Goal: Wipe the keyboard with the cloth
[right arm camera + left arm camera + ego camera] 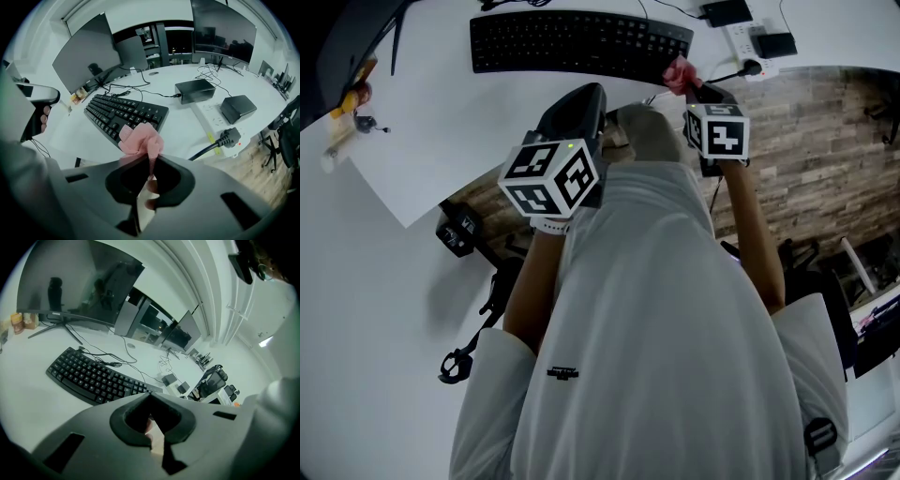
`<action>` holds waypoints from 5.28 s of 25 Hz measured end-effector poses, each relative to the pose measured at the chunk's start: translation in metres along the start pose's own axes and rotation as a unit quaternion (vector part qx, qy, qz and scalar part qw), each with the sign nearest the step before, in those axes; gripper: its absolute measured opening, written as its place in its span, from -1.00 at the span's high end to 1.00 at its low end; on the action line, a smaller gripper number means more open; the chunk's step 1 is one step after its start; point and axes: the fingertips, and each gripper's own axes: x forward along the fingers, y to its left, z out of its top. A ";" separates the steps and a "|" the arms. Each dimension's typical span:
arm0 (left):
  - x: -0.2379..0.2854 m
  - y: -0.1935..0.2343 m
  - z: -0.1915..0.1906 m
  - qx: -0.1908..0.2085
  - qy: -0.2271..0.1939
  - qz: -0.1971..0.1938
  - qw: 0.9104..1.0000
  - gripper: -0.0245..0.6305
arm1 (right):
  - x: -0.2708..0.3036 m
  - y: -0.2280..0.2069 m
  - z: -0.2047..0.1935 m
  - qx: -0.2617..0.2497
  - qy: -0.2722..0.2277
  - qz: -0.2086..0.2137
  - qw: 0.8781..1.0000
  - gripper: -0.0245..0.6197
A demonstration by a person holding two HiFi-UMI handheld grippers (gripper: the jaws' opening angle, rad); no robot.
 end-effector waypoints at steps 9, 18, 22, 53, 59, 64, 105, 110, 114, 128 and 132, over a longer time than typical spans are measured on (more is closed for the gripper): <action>-0.004 0.002 -0.005 0.001 0.002 -0.001 1.000 0.88 | 0.004 0.016 -0.015 0.001 0.018 0.006 1.000 0.82; -0.011 0.010 -0.001 -0.006 -0.006 0.005 1.000 0.88 | 0.011 0.049 -0.011 -0.036 0.028 0.028 0.999 0.82; -0.018 0.020 0.000 -0.012 -0.011 0.012 1.000 0.88 | 0.018 0.065 -0.004 -0.047 0.029 0.038 0.998 0.82; -0.077 0.100 0.001 -0.069 -0.043 0.066 0.994 0.88 | 0.062 0.175 0.057 0.009 0.055 0.140 0.988 0.82; -0.084 0.112 0.004 -0.074 -0.045 0.069 0.994 0.88 | 0.069 0.191 0.066 0.034 0.061 0.157 0.985 0.82; -0.089 0.124 0.006 -0.079 -0.045 0.072 0.993 0.88 | 0.075 0.204 0.072 0.050 0.064 0.166 0.983 0.82; -0.130 0.228 0.035 -0.115 -0.054 0.093 0.988 0.88 | 0.131 0.326 0.137 0.105 0.080 0.217 0.967 0.82; -0.137 0.235 0.035 -0.119 -0.058 0.097 0.986 0.88 | 0.137 0.340 0.144 0.124 0.084 0.232 0.961 0.82; -0.142 0.240 0.036 -0.120 -0.061 0.101 0.986 0.88 | 0.143 0.354 0.149 0.131 0.089 0.242 0.957 0.82; -0.158 0.224 0.038 -0.118 -0.088 0.103 0.984 0.88 | 0.100 0.388 0.177 0.047 0.035 0.290 0.955 0.82; -0.163 0.214 0.044 -0.113 -0.106 0.097 0.983 0.88 | 0.069 0.386 0.189 0.009 -0.005 0.298 0.955 0.82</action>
